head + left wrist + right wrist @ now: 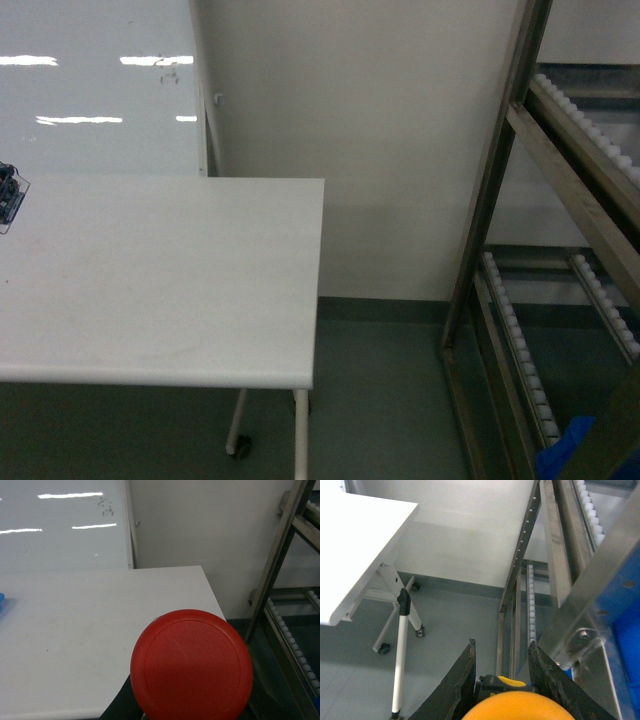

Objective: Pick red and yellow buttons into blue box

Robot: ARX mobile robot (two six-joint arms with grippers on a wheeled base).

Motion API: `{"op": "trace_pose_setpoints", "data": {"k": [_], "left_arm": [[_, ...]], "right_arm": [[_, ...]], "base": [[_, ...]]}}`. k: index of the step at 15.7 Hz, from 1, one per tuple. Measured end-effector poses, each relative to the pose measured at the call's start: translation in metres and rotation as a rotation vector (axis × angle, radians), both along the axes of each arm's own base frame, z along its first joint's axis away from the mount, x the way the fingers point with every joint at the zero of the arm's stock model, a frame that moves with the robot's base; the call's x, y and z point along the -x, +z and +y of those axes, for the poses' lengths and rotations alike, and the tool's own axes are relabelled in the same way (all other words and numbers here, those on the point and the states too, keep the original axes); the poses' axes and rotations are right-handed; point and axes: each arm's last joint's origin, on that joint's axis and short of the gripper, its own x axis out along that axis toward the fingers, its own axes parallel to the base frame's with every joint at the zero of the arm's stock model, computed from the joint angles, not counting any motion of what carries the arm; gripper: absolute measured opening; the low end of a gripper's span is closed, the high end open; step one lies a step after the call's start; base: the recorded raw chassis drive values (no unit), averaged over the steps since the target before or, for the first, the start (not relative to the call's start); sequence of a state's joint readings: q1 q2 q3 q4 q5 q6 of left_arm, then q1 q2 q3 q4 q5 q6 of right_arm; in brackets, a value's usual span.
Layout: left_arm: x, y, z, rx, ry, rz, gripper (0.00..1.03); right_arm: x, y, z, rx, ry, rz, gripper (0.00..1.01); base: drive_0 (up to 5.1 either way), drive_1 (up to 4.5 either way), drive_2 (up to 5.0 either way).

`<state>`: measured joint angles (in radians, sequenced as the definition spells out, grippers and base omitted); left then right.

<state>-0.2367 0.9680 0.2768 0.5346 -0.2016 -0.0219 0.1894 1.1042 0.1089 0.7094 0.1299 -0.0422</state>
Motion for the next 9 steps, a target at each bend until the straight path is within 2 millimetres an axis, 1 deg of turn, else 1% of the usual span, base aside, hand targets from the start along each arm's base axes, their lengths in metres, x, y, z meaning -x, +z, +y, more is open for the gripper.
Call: {"op": "trace_pose_setpoints", "data": {"k": [9], "left_arm": [[0.0000,0.0003,0.0000,0.001,0.000,-0.003,0.24]], "right_arm": [[0.0000,0.0000,0.0000,0.000,0.000,0.000,0.29]], "base": [[4.3,-4.37,0.1]]}}
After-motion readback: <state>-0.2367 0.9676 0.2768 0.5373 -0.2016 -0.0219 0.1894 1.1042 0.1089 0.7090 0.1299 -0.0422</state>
